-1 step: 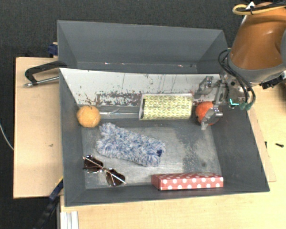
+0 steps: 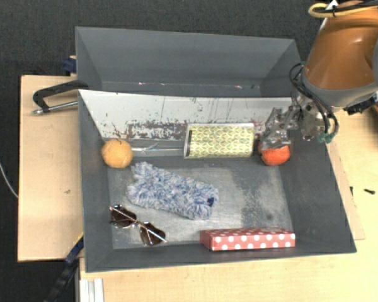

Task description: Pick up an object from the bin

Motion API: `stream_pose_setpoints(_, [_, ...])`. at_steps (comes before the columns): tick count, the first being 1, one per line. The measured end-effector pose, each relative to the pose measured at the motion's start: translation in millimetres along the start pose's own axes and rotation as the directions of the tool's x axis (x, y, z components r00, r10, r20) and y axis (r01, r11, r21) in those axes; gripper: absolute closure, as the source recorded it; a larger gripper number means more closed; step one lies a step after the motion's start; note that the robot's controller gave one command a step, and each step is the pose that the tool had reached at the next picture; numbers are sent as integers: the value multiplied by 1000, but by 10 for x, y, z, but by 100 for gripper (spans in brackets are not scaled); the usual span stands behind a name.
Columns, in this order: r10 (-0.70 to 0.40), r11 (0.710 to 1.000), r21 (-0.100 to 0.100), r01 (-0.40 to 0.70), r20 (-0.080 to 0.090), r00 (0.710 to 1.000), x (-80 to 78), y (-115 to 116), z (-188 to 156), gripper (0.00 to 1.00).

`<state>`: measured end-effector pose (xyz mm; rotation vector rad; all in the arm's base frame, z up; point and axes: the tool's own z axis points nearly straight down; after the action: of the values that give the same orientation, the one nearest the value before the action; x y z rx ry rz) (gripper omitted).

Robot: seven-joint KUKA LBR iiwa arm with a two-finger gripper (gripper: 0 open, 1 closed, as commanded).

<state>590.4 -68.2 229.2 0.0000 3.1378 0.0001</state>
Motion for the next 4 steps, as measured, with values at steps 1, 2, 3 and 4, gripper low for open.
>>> stream_pose_setpoints(1, [0, 1000, 0, 0, 0, 1000, 0, 0, 0, 100])
stream_pose_setpoints(2, [-65, 998, -1, 65, -1, 998, 0, 633, 468, 0])
stream_pose_setpoints(3, [-65, 998, -1, 65, -1, 998, 0, 632, 468, 0])
stream_pose_setpoints(4, [-127, 992, 2, 127, 7, 992, 135, 791, 627, 0])
